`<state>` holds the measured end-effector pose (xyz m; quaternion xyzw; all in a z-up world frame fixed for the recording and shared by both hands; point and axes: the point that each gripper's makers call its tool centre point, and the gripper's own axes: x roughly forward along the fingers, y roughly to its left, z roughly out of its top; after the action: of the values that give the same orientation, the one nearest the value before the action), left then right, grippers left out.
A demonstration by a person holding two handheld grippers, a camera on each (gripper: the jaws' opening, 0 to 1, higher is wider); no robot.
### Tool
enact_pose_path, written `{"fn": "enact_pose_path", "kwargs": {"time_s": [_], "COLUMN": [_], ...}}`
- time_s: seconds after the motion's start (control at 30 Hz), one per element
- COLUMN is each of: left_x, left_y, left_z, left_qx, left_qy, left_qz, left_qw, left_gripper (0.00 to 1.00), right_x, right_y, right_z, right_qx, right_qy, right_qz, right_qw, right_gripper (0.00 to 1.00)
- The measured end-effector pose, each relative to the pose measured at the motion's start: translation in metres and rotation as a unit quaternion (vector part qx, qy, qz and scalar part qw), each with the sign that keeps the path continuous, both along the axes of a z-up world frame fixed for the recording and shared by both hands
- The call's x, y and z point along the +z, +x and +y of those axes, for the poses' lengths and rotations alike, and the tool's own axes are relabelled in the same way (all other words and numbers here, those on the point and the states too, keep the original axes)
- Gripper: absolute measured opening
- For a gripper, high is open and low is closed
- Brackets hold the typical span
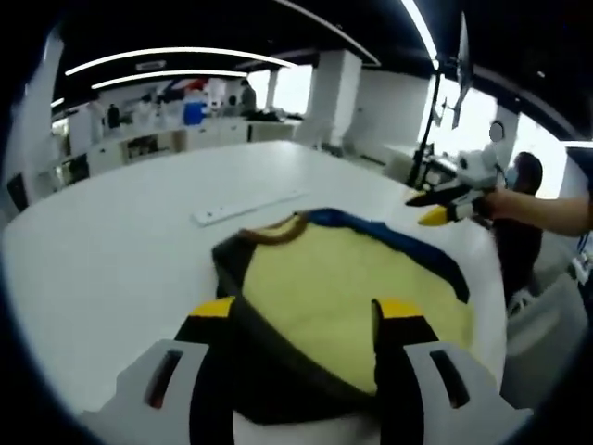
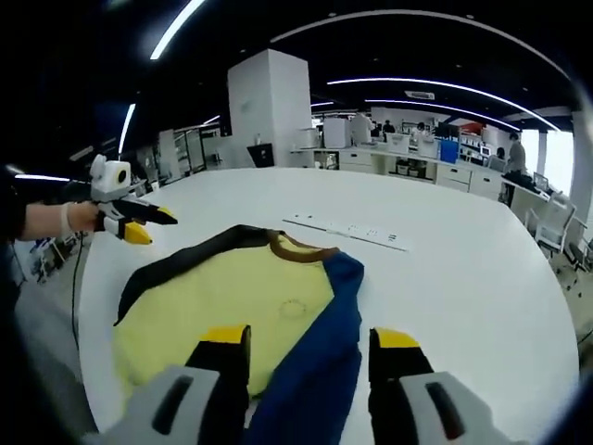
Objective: Fold the garment on the visible template until the final outline fits inside the template.
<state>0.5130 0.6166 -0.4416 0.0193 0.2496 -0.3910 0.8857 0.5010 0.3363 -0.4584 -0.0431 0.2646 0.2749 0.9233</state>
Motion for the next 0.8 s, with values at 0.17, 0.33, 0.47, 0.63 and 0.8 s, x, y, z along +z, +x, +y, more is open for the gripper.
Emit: {"fn": "enact_pose_path", "kwargs": {"time_s": [0.17, 0.33, 0.47, 0.63, 0.8], "left_x": [-0.003, -0.005, -0.005, -0.005, -0.007], "left_y": [-0.023, -0.043, -0.052, -0.066, -0.073], "left_z": [0.001, 0.004, 0.008, 0.010, 0.014], "left_qx": [-0.005, -0.007, -0.004, 0.000, 0.003], "left_qy": [0.000, 0.004, 0.001, -0.003, -0.001], "left_qz": [0.002, 0.000, 0.001, 0.002, 0.010], "left_qw": [1.0000, 1.0000, 1.0000, 1.0000, 0.9999], "left_gripper": [0.54, 0.54, 0.54, 0.54, 0.53], "right_x": [0.000, 0.002, 0.001, -0.003, -0.016], "right_y": [-0.026, -0.045, -0.061, -0.082, -0.101], "right_z": [0.001, 0.000, -0.001, 0.000, 0.001], "right_qx": [-0.003, -0.006, -0.009, -0.014, -0.015], "right_qy": [0.012, 0.011, 0.016, 0.019, 0.017], "right_qz": [0.003, 0.000, 0.005, 0.013, 0.026], "right_qw": [0.9999, 0.9999, 0.9998, 0.9996, 0.9994], "right_gripper": [0.48, 0.47, 0.46, 0.45, 0.45]}}
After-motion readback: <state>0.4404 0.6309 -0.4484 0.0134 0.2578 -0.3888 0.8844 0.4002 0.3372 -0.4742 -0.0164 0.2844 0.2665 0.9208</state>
